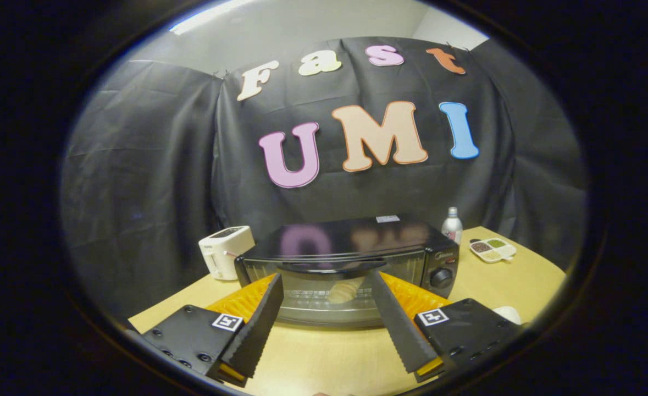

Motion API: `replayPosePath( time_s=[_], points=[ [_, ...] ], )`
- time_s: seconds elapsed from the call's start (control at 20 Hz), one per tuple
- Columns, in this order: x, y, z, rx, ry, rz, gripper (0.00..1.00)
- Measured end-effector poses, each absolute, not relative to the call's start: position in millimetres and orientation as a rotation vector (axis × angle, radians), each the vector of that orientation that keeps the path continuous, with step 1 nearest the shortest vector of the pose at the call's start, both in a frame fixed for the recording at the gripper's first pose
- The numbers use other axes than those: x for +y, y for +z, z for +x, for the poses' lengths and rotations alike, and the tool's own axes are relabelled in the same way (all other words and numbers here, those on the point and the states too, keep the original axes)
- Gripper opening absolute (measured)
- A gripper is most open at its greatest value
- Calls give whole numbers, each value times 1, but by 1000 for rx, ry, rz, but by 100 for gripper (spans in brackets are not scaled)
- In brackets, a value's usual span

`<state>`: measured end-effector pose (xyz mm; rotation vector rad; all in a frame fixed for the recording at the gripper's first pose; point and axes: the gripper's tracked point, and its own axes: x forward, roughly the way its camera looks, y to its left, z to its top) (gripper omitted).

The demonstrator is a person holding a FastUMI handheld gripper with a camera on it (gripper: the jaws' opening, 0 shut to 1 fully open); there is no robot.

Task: Open the toaster oven, put the food inside, and close the toaster oven door.

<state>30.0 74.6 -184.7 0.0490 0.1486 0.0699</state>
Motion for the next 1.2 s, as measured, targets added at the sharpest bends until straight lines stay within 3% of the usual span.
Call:
replayPosePath(
  time_s=[0.5,0.85,1.2],
  points=[
    [-6,-92,-32,76,103,35,99],
    [-53,-77,-40,60,65,54,99],
    [-41,-82,-35,49,112,40,99]
  ],
)
